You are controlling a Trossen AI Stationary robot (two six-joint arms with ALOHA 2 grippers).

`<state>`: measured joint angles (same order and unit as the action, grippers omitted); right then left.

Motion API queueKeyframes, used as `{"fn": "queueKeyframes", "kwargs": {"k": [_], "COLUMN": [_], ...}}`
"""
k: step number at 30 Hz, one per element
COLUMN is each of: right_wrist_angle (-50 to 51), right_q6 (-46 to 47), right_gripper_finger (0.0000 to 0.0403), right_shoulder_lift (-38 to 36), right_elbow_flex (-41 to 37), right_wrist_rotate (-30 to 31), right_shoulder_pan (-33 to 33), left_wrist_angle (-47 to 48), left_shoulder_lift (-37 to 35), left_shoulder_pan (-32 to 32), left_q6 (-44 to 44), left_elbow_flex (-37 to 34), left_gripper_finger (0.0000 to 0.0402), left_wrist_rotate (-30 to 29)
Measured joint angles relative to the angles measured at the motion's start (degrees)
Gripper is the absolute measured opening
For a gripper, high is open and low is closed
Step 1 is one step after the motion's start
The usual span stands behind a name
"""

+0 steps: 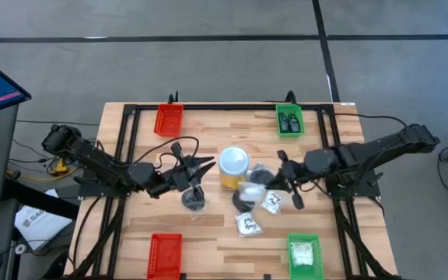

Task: Pick & Place Travel size toiletries
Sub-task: Put the white cotton pack into the bottom green bin

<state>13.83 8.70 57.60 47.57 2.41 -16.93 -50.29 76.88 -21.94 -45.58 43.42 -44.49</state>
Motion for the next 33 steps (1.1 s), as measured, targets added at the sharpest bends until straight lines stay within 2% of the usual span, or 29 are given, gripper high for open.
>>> {"fn": "queueKeyframes", "kwargs": {"k": [12,24,33], "right_wrist_angle": [19.63,23.93,25.6], "right_q6": [17.53,41.3,52.52], "right_gripper_finger": [0.0,0.0,0.0], "right_shoulder_lift": [-2.01,-1.09,4.87], "right_elbow_flex": [0.0,0.04,0.04], "right_wrist_rotate": [0.88,2.87,3.7], "right_shoulder_pan": [-15.13,-32.69,-38.02], "left_wrist_angle": [0.2,0.38,0.55], "left_shoulder_lift": [0.0,0.0,0.0], "left_shoulder_pan": [-0.3,-0.26,-0.28], "left_q6": [1.49,2.58,2.58], "left_elbow_flex": [-0.01,-0.02,-0.02], "left_gripper_finger": [0.0053,0.0053,0.0053], "left_wrist_rotate": [-0.07,-0.07,-0.07]}}
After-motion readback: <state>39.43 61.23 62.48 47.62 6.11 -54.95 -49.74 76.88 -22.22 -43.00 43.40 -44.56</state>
